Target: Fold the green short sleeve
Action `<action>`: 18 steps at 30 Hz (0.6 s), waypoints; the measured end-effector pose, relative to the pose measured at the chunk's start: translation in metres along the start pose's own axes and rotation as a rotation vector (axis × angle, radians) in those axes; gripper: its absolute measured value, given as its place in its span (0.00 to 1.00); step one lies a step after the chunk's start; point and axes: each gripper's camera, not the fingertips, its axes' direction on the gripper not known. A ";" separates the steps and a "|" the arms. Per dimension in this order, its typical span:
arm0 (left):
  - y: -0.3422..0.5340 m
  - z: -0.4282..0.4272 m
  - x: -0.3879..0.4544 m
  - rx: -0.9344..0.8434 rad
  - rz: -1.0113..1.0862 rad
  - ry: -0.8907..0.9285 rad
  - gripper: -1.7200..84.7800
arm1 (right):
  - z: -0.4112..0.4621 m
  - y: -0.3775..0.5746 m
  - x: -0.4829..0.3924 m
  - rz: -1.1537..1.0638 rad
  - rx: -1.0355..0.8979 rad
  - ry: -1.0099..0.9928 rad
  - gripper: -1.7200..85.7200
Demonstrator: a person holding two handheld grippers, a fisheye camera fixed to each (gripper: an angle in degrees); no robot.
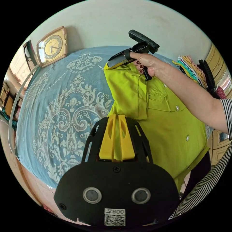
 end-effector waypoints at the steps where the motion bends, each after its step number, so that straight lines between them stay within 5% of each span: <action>1: -0.001 0.001 0.001 -0.009 0.005 -0.014 0.03 | 0.000 0.001 0.000 -0.002 -0.001 -0.002 0.02; 18: 0.013 -0.033 0.002 0.126 -0.078 -0.012 0.05 | 0.002 0.068 0.008 0.012 0.020 -0.025 0.02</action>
